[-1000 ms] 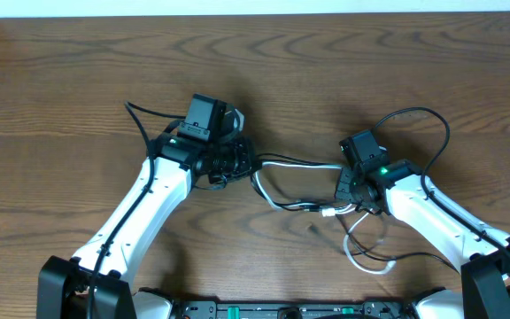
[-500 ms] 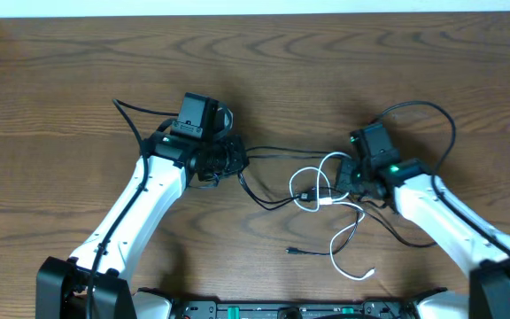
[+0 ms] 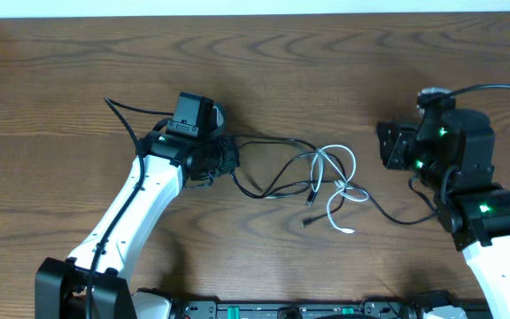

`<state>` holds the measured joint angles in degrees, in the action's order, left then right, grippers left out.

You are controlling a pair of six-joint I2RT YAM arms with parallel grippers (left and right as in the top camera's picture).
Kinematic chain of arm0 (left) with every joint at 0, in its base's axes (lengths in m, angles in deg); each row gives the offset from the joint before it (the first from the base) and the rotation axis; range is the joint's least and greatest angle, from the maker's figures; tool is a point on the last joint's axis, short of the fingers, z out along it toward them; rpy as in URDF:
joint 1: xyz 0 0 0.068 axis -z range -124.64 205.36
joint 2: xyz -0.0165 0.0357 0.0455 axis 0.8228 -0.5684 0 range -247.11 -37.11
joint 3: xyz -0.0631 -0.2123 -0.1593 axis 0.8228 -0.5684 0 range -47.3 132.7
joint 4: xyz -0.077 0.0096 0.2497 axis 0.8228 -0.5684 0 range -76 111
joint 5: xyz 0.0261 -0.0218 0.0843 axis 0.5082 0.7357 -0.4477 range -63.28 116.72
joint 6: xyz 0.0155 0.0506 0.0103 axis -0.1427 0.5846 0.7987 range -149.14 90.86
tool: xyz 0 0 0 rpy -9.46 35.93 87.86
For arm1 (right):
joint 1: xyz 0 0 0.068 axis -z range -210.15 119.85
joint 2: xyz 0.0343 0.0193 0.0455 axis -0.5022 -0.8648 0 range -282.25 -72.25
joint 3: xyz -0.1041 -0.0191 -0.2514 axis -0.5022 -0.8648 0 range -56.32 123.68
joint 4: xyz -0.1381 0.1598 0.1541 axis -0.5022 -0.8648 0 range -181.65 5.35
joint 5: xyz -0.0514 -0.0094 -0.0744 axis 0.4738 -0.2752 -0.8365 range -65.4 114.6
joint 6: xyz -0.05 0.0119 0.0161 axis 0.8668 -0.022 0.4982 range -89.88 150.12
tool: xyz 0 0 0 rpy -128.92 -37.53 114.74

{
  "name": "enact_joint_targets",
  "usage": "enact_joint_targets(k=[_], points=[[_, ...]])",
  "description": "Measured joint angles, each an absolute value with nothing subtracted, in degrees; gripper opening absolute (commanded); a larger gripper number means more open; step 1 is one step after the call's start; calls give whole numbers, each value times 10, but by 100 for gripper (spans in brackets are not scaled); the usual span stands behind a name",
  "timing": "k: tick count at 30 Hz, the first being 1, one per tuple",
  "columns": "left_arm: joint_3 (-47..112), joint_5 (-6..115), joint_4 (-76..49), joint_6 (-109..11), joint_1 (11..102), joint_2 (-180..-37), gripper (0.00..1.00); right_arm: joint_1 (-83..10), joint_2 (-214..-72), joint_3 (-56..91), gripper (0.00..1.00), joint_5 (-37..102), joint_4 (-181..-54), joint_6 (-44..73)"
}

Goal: Untangle cables

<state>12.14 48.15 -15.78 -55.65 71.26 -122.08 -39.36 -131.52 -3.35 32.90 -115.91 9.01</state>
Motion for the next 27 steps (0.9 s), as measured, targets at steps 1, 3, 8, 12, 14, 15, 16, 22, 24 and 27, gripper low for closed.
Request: enact_joint_targets(k=[1,3,8,12,14,15,16,22,24,27], points=[[121,480,-160,-556,713,-1221,7,-394,-1319,-35,35,318,-1176,91],[121,478,-161,-556,713,-1221,7,-394,-1332,-38,35,312,-1205,93],[121,476,-162,-556,713,-1221,7,-398,-1382,-59,35,374,-1219,114],[121,475,-163,-556,713,-1221,7,-422,-1443,-66,35,452,-1208,143],[121,475,-163,-556,713,-1221,7,-438,-1472,-66,35,474,-1199,152],[121,475,-163,-556,713,-1221,7,-447,-1487,-66,35,482,-1191,155],[121,475,-163,-556,713,-1221,7,-454,-1499,-66,35,486,-1185,157],[121,475,-163,-556,713,-1221,7,-481,-1573,-66,21,500,-1152,157],[121,473,-163,-556,713,-1221,7,-484,-1592,-66,15,502,-1142,155],[121,462,-168,-553,713,-1221,7,-484,-1616,-67,4,499,-1131,149]])
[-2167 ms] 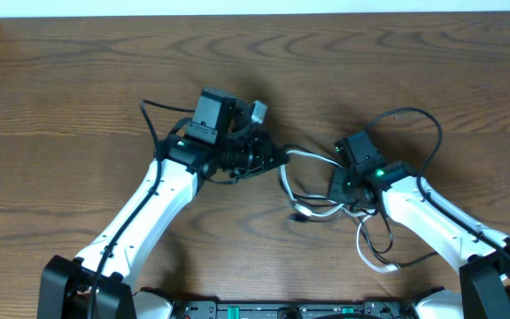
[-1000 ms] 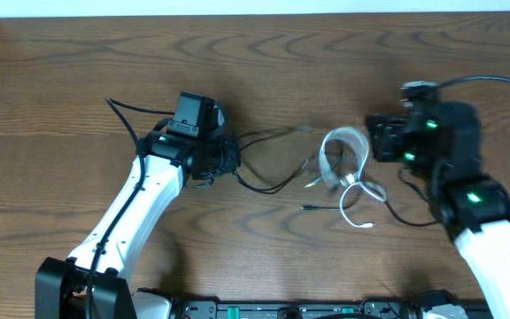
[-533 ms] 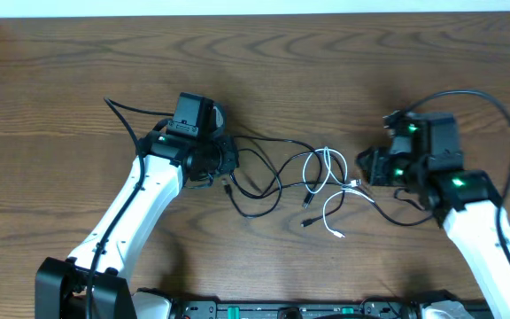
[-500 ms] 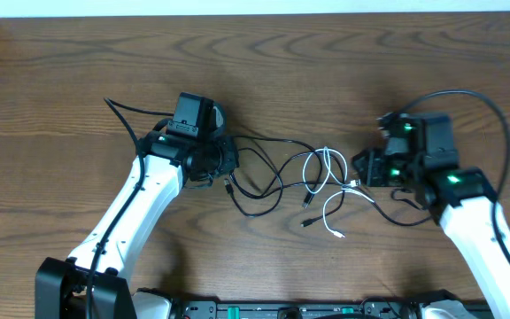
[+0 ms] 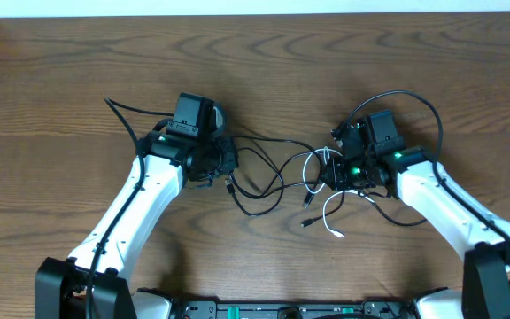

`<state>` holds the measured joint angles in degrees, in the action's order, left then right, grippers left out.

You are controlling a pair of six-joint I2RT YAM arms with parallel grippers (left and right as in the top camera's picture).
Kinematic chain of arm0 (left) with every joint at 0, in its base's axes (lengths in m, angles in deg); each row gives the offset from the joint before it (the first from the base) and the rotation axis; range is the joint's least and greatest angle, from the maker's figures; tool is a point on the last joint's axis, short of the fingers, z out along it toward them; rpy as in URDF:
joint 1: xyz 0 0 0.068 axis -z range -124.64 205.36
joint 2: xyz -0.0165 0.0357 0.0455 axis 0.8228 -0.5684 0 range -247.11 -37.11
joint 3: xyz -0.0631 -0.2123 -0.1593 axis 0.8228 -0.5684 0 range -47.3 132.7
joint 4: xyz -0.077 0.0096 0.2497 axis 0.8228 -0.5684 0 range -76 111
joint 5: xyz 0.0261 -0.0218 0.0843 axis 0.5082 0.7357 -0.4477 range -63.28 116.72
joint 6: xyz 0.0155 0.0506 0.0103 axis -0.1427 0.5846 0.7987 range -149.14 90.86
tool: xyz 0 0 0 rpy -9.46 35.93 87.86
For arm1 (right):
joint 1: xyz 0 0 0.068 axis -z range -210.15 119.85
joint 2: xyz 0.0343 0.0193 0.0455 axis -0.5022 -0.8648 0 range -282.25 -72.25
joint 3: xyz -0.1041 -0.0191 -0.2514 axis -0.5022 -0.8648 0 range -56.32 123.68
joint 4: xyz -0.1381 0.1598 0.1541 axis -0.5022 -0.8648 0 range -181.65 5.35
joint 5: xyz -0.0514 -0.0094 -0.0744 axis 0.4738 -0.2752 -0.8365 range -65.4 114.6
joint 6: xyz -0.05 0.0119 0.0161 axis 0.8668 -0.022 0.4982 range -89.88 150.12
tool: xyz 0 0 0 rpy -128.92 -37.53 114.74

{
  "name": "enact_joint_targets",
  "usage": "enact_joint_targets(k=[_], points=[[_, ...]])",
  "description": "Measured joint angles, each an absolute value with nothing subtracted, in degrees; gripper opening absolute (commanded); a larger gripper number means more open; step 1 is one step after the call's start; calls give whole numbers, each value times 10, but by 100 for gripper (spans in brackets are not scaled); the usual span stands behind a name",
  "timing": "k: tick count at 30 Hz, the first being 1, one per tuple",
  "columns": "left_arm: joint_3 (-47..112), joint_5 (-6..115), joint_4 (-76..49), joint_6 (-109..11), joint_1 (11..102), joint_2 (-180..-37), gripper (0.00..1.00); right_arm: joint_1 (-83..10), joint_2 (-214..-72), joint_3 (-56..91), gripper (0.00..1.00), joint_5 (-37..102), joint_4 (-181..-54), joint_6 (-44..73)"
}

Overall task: Untangle cables
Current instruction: 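Drag the white cable far right with the right gripper and release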

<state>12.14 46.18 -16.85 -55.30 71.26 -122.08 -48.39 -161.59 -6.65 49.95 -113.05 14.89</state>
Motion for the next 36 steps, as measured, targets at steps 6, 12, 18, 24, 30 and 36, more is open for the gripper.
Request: enact_joint_targets(k=[6,12,18,24,30,36], points=[[121,378,-204,-547,713,-1221,7,-484,-1627,-67,1,437,-1126,112],[121,296,-226,-547,713,-1221,7,-467,-1625,-64,1,348,-1154,92],[121,243,-252,-547,695,-1221,7,-322,-1593,9,1,304,-1242,88],[121,230,-253,-546,646,-1221,7,-143,-1522,105,1,288,-1287,98],[121,223,-260,-547,605,-1221,7,-17,-1504,116,1,282,-1291,98],[121,241,-264,-560,594,-1221,7,58,-1504,116,1,295,-1300,97]])
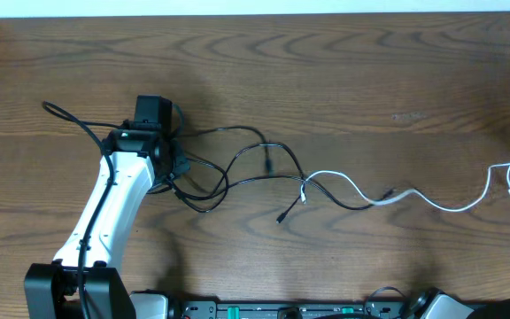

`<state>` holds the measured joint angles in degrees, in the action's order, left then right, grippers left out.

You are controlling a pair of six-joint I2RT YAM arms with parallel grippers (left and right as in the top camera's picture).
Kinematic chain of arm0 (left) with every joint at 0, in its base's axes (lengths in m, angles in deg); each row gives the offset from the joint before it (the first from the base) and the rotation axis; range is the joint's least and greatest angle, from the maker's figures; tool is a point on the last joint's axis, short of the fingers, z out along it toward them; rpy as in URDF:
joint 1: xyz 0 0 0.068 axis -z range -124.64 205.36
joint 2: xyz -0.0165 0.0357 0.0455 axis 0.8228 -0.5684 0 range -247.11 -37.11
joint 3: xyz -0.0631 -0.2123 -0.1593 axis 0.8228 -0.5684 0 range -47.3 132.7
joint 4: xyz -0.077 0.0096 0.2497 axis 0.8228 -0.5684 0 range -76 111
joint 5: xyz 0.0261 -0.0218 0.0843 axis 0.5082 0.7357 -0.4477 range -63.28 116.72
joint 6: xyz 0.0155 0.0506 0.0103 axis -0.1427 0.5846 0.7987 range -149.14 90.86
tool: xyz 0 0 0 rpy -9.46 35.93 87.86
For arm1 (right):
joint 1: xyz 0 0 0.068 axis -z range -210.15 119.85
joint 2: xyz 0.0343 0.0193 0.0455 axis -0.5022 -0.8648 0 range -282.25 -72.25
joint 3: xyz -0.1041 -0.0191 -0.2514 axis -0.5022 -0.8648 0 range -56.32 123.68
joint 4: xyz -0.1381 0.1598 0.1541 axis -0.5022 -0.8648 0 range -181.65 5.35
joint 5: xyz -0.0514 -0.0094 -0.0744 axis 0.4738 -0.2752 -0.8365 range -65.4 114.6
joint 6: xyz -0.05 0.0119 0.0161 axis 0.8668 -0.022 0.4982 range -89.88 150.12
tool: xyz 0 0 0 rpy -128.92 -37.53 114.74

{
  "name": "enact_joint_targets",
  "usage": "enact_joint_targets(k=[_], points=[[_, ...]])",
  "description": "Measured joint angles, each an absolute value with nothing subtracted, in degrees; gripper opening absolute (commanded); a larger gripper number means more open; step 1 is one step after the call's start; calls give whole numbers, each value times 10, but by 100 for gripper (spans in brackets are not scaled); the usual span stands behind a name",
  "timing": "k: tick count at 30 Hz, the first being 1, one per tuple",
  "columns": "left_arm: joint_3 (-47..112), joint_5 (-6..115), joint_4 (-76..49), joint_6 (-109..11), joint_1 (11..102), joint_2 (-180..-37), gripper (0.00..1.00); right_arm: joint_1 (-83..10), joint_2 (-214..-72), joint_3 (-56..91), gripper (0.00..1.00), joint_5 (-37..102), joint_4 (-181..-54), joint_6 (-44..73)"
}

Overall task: Untangle cables
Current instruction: 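Drag the white cable far right with the right gripper and release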

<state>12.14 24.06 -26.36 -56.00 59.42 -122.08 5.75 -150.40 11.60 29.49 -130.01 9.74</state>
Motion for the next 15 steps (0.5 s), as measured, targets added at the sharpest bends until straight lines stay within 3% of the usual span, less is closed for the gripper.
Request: enact_joint_targets(k=[6,7,9,10,12,15], points=[[121,308,-250,-563,594,-1221,8,57,-1504,116,2,346,-1291,118],[121,315,-251,-563,594,-1221,7,55,-1504,116,8,352,-1290,123],[121,327,-251,-563,594,-1221,8,46,-1504,116,42,361,-1291,130],[121,330,-251,-563,594,-1221,7,42,-1504,116,52,366,-1291,138],[121,335,-251,-563,594,-1221,7,31,-1504,116,63,377,-1301,146],[121,341,-251,-563,594,-1221,7,13,-1504,116,65,391,-1330,154]])
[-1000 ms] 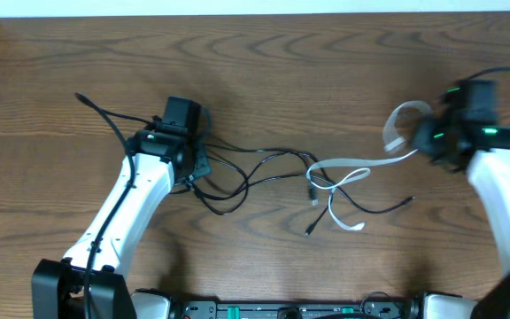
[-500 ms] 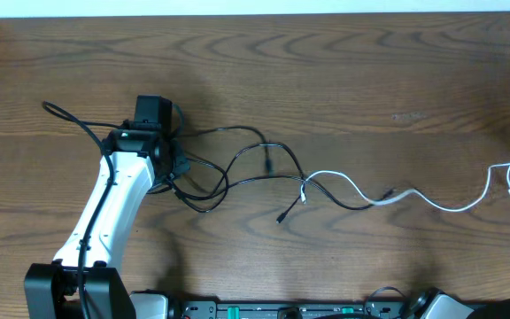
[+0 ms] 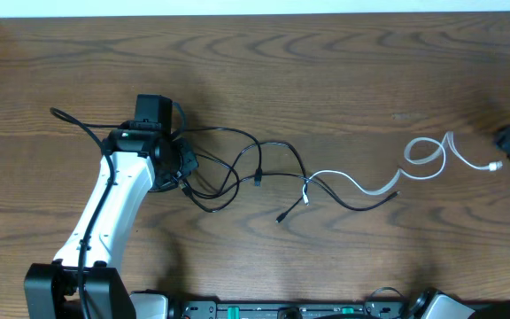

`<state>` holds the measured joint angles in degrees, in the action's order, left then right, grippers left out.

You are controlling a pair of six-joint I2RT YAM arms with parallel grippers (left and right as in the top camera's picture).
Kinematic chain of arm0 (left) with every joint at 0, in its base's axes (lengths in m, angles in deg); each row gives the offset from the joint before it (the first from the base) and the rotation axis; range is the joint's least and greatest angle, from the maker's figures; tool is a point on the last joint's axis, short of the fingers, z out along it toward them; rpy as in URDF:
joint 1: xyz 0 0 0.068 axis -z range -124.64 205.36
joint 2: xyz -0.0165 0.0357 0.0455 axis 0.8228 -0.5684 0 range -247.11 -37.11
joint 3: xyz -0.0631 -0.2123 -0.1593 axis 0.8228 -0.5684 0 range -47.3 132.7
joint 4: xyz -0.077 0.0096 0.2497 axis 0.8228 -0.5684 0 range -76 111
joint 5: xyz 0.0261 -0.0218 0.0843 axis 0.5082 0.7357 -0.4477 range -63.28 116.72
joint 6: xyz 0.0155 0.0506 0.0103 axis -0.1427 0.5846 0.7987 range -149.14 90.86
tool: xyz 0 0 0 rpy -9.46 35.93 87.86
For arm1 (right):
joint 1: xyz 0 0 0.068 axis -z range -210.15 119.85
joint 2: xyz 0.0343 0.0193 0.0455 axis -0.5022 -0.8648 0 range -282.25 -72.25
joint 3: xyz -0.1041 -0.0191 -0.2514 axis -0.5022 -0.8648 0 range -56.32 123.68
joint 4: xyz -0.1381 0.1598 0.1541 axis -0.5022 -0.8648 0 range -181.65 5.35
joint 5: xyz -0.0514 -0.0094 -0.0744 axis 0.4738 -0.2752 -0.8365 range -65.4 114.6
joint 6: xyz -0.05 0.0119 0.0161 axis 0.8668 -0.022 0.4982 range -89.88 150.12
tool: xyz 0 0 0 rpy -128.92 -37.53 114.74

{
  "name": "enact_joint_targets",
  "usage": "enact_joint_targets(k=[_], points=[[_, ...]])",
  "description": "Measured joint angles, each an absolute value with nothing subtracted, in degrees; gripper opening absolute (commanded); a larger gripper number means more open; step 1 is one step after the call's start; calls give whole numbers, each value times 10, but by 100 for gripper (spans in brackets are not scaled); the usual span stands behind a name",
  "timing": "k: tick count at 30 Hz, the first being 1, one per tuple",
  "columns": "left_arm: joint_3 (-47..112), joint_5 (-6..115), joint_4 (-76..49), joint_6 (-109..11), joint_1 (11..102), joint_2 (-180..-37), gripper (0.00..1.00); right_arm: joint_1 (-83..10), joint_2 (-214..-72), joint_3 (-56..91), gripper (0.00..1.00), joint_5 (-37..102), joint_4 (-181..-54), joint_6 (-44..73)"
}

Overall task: Untangle cables
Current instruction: 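Drag the white cable far right with the right gripper and release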

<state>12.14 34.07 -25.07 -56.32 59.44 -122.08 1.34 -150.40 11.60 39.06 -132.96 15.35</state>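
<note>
A black cable (image 3: 237, 159) lies in loose loops at the middle left. One end of it runs under my left gripper (image 3: 181, 168), which is shut on it. A white cable (image 3: 361, 186) crosses the black one near the table's middle (image 3: 306, 183). From there it runs right, curls into a small loop (image 3: 426, 151) and ends in a plug (image 3: 496, 165). My right gripper shows only as a dark shape at the right edge, just right of that plug. Its fingers and any hold on the plug cannot be made out.
The wooden table (image 3: 326, 71) ends at a white strip along the far side. My white left arm (image 3: 113, 213) reaches in from the lower left. A black supply lead (image 3: 78, 126) arcs off the left wrist.
The white cable was stretched almost straight to the right edge. Now it is slack, with a loop near its right end. The right gripper sits slightly further into view, and the black loops have shifted a little.
Both cables lay knotted together mid-table, with the left gripper at the black cable and the right arm off to the right. Then the right gripper was down on the tangle. Later the white cable was drawn out to the right and the left gripper was further left. Now the white cable lies slack.
</note>
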Motion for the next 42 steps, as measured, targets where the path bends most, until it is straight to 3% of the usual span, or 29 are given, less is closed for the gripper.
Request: enact_joint_targets(k=[8,15,20,31,33,37,42], points=[[121,343,-251,-563,595,-1221,7,-60,-1504,113,68,407,-1428,171],[121,343,-250,-563,617,-1221,7,-138,-1504,60,69,410,-1426,174],[121,343,-246,-563,639,-1221,7,-171,-1504,-12,68,413,-1368,171],[121,343,-236,-563,674,-1221,7,-218,-1505,-172,56,415,-1165,116],[121,343,-235,-563,681,-1221,7,-230,-1505,-192,52,415,-1135,97],[121,343,-231,-563,691,-1221,7,-249,-1505,-211,20,416,-1101,74],[121,343,-229,-563,697,-1222,7,-257,-1505,-213,1,416,-1088,56]])
